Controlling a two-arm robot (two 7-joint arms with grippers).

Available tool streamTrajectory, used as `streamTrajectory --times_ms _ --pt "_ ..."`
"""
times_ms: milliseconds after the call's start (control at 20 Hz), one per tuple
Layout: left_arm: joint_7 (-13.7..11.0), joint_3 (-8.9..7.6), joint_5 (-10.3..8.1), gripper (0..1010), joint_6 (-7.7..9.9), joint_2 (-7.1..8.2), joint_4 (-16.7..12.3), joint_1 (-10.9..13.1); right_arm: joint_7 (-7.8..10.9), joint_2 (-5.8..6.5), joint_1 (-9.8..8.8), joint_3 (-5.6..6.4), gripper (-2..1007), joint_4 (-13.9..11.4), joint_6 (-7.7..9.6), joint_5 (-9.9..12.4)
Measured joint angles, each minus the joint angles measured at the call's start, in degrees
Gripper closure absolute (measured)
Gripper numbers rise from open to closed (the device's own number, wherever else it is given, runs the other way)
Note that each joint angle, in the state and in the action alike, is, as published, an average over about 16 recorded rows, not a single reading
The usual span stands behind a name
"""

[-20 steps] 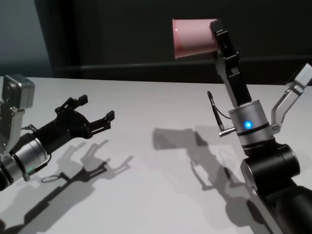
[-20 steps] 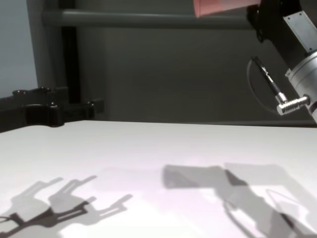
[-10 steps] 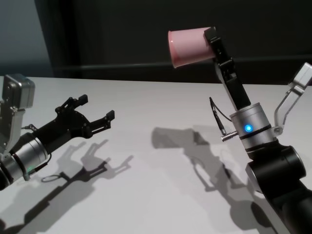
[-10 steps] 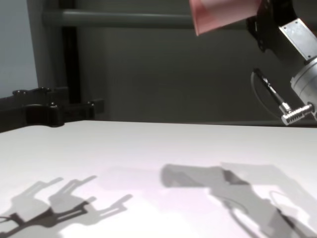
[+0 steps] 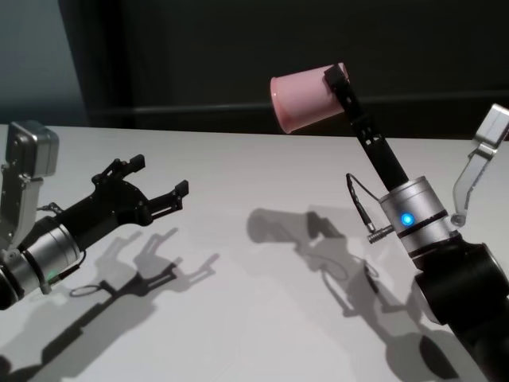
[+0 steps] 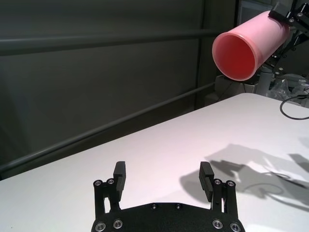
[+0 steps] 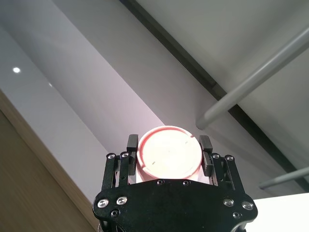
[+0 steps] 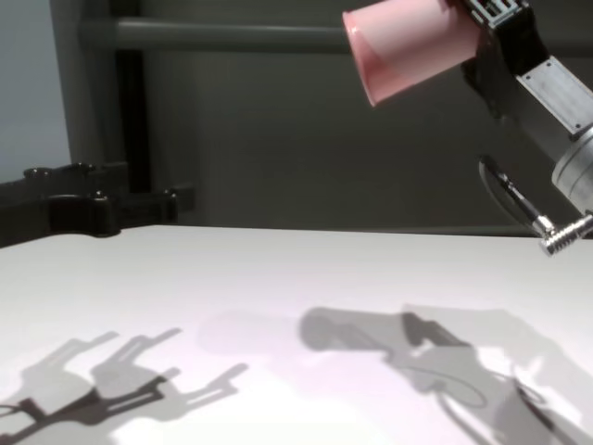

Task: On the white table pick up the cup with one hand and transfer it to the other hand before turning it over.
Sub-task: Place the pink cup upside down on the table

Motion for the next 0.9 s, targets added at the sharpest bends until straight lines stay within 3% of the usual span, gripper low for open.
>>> streamTrajectory --times_ms 500,900 --pt "0.0 0.00 0.00 9 0.00 0.00 0.0 0.0 -7.91 2.83 -0.54 -2.29 275 -3.2 1.25 -9.1" --pt "0.0 0.01 0.00 9 0.00 0.00 0.0 0.0 -15.59 5.32 0.20 -5.46 275 -5.6 4.88 -18.4"
